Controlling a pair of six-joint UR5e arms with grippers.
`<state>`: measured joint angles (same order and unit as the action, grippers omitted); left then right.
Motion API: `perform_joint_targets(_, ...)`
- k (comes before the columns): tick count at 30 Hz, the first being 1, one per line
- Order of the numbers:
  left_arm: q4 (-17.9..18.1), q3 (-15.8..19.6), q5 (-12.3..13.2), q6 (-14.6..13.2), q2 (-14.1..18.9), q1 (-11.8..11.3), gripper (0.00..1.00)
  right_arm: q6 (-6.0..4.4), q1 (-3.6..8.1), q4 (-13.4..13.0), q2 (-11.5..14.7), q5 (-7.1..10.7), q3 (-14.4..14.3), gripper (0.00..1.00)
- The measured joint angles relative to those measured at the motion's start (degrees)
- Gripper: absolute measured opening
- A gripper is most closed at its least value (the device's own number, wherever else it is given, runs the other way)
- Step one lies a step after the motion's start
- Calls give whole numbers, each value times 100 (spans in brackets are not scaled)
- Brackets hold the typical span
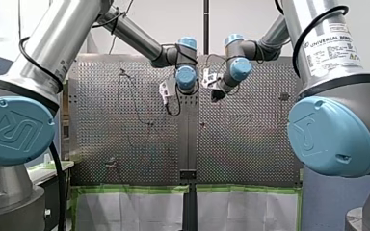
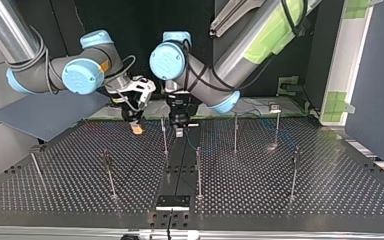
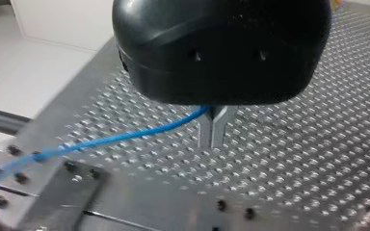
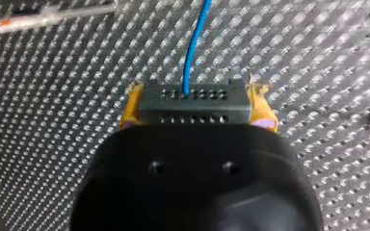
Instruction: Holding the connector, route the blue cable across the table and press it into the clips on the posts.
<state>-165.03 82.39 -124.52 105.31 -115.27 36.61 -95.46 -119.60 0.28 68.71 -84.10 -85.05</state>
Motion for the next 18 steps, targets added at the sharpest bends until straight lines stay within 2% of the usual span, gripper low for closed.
perform_joint_targets(10,520,521,252,28,-492,-88,0,88,18,-4,1,-48,-65,0)
perform_joint_targets(15,782,787,333,45,-640,-88,0,220,22,2,4,-50,-215,0)
perform_joint_targets(18,943,947,445,49,-657,-77,0,269,32,-16,1,-110,-342,0)
